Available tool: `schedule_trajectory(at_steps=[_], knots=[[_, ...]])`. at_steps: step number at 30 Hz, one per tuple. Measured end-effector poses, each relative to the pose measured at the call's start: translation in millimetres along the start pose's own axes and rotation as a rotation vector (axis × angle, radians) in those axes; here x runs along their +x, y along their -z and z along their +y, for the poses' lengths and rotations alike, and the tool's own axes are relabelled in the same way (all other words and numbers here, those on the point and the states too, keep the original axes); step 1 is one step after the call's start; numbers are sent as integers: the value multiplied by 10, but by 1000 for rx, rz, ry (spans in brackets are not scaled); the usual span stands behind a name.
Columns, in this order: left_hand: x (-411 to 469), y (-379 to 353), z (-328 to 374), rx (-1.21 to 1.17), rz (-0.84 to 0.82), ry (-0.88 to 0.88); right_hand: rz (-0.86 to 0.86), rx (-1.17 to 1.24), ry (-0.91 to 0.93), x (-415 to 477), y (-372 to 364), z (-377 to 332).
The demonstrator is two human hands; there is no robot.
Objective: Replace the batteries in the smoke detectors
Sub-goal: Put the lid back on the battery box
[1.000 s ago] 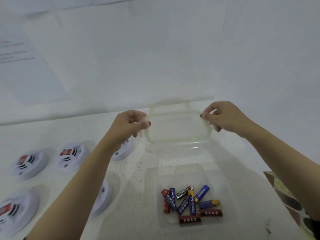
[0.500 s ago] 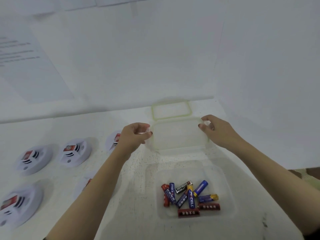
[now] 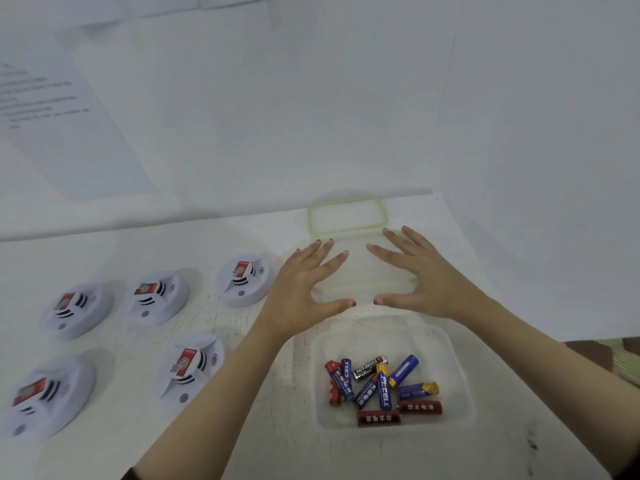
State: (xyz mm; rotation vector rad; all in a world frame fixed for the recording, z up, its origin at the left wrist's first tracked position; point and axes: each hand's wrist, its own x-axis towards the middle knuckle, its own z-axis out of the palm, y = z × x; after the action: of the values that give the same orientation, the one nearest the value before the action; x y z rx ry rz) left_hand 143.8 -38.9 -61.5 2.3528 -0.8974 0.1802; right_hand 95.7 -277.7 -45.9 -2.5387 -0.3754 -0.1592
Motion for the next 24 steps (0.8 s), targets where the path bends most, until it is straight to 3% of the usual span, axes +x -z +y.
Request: schedule_trajectory(at_steps=[6,14,20,24], knots=[[-16,-116,-17,18,104,-51,41,-42,13,-34,-65,2],[35,33,27,-33,-62,35,67,-203,65,-34,25,43],[-5,-7,34,-1,-24,5,96,-380,130,-3,-26,30],[31,69,116,-27,-78,47,27,-279,93,-29,77,38]])
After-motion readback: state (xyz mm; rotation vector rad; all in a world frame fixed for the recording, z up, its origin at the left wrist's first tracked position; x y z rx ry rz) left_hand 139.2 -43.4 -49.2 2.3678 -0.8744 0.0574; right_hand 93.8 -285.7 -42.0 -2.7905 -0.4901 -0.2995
